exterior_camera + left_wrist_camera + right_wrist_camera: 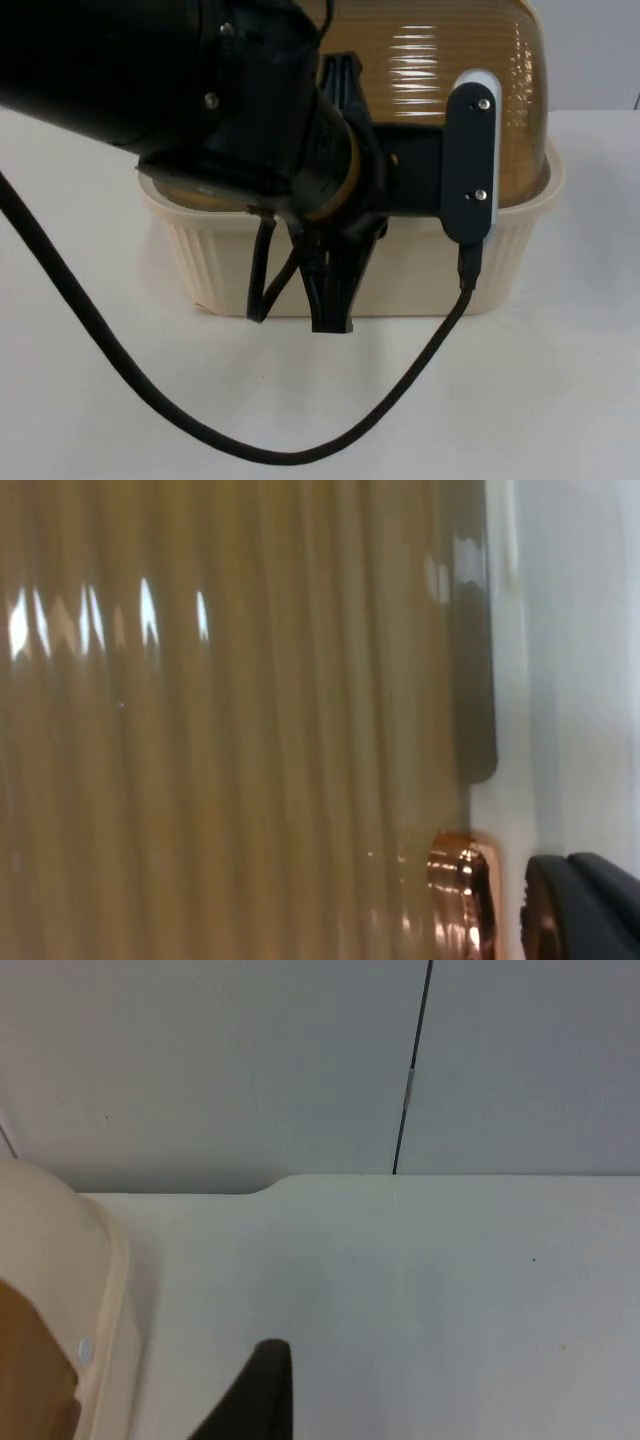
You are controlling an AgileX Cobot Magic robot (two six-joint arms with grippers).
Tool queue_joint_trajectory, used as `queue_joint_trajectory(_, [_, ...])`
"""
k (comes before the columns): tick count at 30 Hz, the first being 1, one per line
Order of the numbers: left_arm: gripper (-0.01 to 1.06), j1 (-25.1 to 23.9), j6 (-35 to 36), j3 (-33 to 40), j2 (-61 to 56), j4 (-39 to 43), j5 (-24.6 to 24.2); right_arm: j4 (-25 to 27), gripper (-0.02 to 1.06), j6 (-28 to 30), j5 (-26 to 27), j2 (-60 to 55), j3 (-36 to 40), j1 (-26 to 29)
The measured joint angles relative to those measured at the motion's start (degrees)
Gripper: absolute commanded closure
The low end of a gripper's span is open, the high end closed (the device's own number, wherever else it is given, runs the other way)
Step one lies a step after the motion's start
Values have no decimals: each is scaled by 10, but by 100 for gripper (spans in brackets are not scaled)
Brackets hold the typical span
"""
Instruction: Open the box lid with the left hand, place the block into the box with the right hand, then close the box lid with the left hand.
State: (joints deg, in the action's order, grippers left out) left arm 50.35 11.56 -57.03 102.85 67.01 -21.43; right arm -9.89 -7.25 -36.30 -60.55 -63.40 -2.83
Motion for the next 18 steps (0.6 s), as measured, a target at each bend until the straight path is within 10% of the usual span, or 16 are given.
queue_joint_trajectory(18, [105,-17,2,0,1,6,15,0,-1,0,0,0,0,0])
